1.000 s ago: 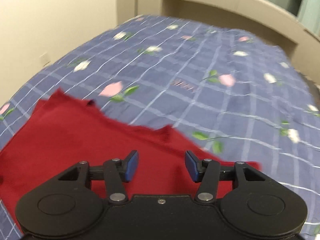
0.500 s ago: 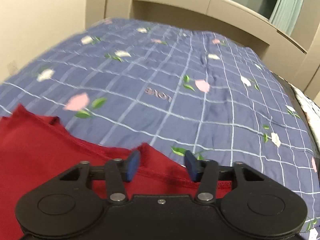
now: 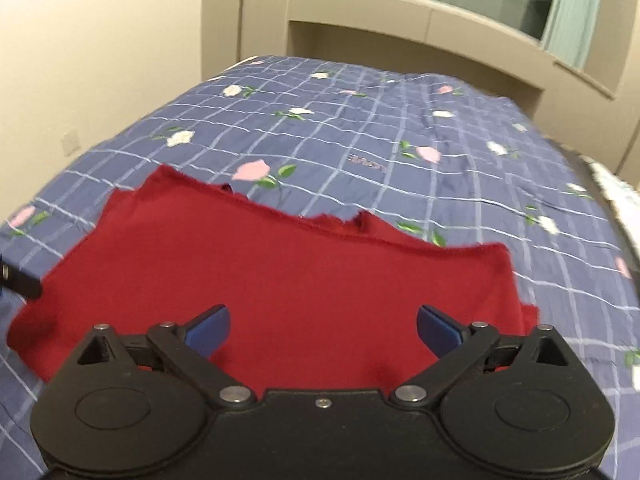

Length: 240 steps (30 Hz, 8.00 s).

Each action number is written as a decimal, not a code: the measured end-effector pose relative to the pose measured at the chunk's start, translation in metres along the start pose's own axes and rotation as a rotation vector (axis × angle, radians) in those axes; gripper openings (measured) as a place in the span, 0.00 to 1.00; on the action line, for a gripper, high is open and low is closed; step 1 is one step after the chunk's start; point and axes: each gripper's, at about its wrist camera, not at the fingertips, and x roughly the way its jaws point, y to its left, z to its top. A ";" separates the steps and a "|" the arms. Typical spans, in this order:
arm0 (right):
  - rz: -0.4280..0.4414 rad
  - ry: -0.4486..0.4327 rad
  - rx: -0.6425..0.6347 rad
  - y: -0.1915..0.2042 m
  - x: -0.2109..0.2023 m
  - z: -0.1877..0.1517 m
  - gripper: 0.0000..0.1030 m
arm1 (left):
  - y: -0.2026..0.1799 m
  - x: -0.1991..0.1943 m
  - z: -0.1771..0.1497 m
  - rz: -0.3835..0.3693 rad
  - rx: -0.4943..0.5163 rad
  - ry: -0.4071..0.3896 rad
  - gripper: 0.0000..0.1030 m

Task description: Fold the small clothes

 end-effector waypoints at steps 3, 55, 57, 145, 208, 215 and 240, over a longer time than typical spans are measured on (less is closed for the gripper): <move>-0.065 -0.025 -0.032 0.015 -0.006 -0.021 0.98 | 0.004 0.004 0.004 0.002 0.002 -0.016 0.99; -0.042 0.053 0.086 0.014 0.032 -0.047 1.00 | -0.028 0.042 0.040 -0.100 0.073 0.029 0.16; -0.041 0.053 0.084 0.013 0.032 -0.047 1.00 | -0.032 0.036 0.040 -0.111 0.084 0.012 0.12; -0.107 0.089 0.314 -0.098 -0.082 -0.118 0.97 | -0.310 0.017 -0.021 -0.535 0.613 0.162 0.93; -0.274 0.016 0.322 -0.175 0.044 -0.020 0.78 | -0.219 0.109 0.054 -0.038 0.202 -0.004 0.99; -0.300 0.068 0.416 -0.199 0.043 -0.040 0.62 | -0.216 0.106 0.056 -0.045 0.208 0.011 0.99; -0.209 0.004 0.439 -0.126 -0.040 -0.084 0.97 | -0.210 0.068 -0.034 -0.030 0.359 0.095 0.99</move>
